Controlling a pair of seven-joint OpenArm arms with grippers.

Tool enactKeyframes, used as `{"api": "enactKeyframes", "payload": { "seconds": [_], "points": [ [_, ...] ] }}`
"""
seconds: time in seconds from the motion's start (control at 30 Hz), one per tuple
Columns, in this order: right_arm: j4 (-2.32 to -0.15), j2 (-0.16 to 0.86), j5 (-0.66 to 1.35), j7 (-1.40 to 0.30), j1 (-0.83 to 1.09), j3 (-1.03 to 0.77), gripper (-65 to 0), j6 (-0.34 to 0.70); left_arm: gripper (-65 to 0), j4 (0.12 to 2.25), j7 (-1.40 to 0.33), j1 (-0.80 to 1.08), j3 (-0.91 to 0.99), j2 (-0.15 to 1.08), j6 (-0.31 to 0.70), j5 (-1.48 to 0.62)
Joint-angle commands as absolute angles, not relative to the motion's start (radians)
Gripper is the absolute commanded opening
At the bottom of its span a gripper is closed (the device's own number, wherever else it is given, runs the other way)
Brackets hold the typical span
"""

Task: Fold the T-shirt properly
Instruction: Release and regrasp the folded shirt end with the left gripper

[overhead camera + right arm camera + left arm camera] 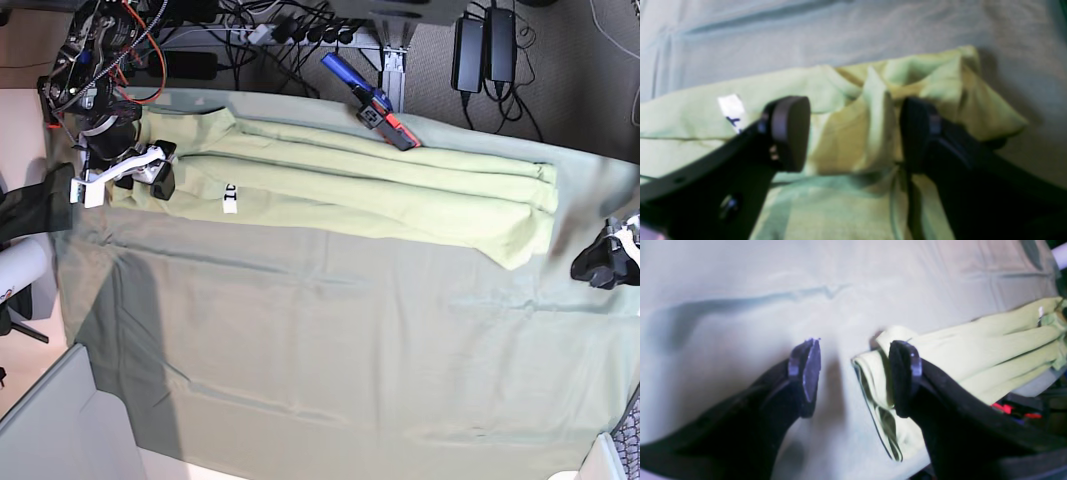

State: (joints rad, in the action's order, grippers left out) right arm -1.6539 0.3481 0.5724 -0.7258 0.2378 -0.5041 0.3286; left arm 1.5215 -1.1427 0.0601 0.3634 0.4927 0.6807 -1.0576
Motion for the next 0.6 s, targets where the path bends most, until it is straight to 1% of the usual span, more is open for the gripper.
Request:
{"api": "enactKeyframes", "payload": {
  "seconds": [0.0,0.17,0.4,0.57],
  "points": [
    [-1.670,0.364,0.584,-0.704,0.230,-0.513,-22.8,0.337,-28.9,1.538,-1.136,0.073,0.358,0.496,0.689,-1.081],
    [-1.670,0.364,0.583,-0.704,0.231,-0.513,-22.8,0.338,-28.9,1.538,-1.142,0.134,0.350,0.459,0.681,-1.118],
    [-1.670,0.365,0.580,-0.705,0.231,-0.513,-22.8,0.337,-28.9,1.538,-1.148,0.139,0.350,0.390,0.682,-1.124],
    [-1.670,0.365,0.580,-0.708,0.231,-0.513,-22.8,0.337,-28.9,1.538,-1.118,0.139,0.350,0.352,0.665,-1.067]
  ]
}}
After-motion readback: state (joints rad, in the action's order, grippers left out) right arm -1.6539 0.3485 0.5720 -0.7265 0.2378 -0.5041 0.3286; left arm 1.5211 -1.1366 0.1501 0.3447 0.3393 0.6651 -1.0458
